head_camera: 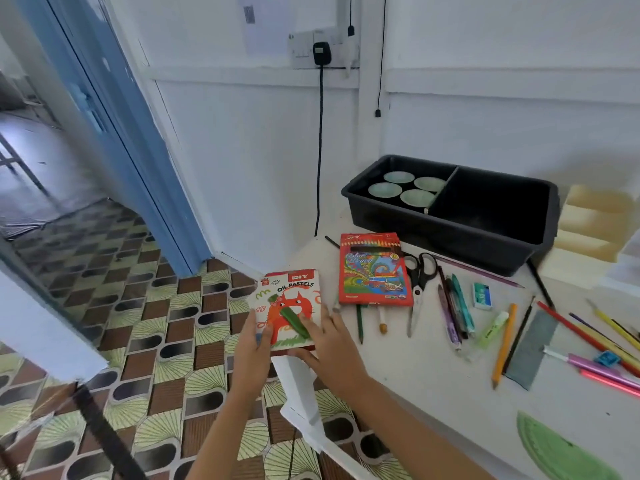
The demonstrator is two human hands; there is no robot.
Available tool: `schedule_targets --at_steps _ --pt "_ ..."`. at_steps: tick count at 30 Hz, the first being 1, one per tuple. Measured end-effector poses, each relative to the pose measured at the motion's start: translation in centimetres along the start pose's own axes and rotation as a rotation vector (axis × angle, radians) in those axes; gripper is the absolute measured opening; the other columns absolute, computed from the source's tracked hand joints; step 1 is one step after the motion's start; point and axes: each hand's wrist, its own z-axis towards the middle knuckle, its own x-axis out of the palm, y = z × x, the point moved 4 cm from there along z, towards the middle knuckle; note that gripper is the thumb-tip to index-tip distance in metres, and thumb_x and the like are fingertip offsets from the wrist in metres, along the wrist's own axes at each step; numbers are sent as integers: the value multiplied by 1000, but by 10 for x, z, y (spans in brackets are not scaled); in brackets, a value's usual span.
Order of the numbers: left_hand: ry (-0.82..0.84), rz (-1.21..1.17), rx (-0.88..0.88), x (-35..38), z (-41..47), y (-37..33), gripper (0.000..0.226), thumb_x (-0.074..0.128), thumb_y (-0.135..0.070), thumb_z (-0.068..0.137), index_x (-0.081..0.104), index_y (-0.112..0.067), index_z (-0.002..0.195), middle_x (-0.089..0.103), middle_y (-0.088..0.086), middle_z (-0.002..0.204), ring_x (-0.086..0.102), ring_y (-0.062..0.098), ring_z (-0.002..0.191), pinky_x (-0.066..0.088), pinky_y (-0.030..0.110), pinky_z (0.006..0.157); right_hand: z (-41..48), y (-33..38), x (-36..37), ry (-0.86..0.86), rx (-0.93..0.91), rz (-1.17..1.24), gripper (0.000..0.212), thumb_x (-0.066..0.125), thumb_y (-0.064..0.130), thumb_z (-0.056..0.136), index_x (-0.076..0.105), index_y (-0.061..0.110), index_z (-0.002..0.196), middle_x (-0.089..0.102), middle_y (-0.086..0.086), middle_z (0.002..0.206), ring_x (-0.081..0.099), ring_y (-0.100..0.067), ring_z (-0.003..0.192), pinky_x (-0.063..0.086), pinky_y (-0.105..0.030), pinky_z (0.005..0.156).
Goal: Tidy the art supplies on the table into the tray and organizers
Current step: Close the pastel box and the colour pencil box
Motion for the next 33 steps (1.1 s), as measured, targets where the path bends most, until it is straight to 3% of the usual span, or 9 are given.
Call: schedule_targets --at_steps 2,4,9,12,15,19,25,28,33 --pt "37 220 38 -2 17 9 54 38 -32 99 20 -18 148 46 8 139 50 20 120 47 26 92 5 1 3 -25 34 -54 79 4 65 92 66 22 116 66 -14 117 64 -31 103 54 -35 83" --pt "16 493 104 -2 30 13 54 36 -34 99 22 -17 148 16 8 157 16 25 143 22 37 114 7 2 2 -74 24 -101 74 8 64 93 64 23 119 61 -13 124 59 -31 108 52 -37 85" --pt "-60 699 370 10 40 -10 41 50 -12 95 48 -15 136 43 11 144 35 31 136 21 43 114 18 5 9 -114 -46 -246 67 12 52 98 57 13 129 55 -7 135 46 -24 129 35 -43 108" --pt "47 685 379 14 50 -8 45 37 -24 101 31 -18 145 26 0 151 15 18 144 0 36 116 22 3 12 -125 -54 -225 65 6 40 100 54 9 131 56 -8 134 46 -23 130 25 -44 109" --pt "177 827 409 14 61 2 53 19 -43 101 9 -23 149 8 -7 155 -7 11 142 -10 38 113 27 4 9 -133 -26 -214 66 3 36 101 58 11 128 59 -7 130 52 -22 125 42 -43 103" --pt "315 946 518 13 79 14 100 -36 -72 63 -12 -21 146 -19 -13 150 -24 14 139 -18 45 112 34 8 11 -149 7 -236 57 22 40 94 62 12 124 61 -6 127 56 -22 120 46 -40 96" --pt "456 798 526 9 98 13 87 -16 -79 72 -4 -34 145 -10 -17 152 -21 5 139 -19 26 109 34 10 19 -145 57 -254 70 0 38 100 54 8 132 54 -11 135 49 -27 127 19 -43 112" --pt "477 841 555 11 104 12 84 -16 -78 73 -5 -35 145 -10 -15 154 -21 8 140 -21 29 108 33 6 15 -145 23 -252 66 5 41 100 54 10 132 55 -9 135 47 -26 129 21 -45 111" --pt "418 1111 598 16 95 -14 53 21 -30 103 -8 -24 147 -16 -6 151 -22 17 137 -23 36 106 20 -5 -6 -337 -32 -213 55 15 36 102 56 12 129 52 -7 138 40 -27 134 29 -49 108"
